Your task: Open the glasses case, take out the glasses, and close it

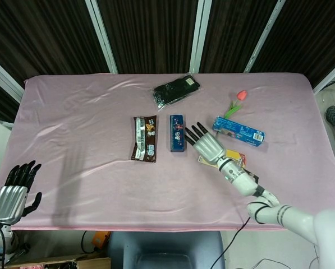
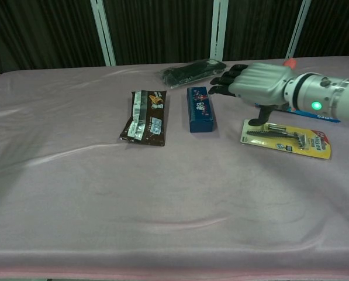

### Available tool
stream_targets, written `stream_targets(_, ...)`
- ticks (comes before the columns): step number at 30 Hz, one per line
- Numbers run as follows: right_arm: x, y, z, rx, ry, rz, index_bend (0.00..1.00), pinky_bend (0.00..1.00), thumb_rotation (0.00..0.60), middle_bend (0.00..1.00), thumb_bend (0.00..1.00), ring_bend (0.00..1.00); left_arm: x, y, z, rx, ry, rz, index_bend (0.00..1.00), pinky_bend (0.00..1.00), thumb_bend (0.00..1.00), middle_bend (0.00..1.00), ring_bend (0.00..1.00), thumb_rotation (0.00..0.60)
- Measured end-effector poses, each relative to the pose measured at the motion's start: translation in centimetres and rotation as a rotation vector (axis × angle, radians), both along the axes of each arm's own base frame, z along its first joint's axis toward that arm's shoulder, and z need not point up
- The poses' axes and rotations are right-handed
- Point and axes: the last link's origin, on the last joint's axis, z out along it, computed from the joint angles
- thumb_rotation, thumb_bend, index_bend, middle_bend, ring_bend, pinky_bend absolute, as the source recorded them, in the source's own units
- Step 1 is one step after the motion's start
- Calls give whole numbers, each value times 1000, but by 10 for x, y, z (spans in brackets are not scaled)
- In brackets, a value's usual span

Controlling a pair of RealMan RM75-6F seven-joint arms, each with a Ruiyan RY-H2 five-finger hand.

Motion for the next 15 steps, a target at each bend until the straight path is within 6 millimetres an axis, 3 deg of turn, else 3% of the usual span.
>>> stream_targets(15,51,-29,-54,-33,89,34,0,0,600,0,396,0,-2,4,-1,-3,1,17,0,0,425,0,0,600)
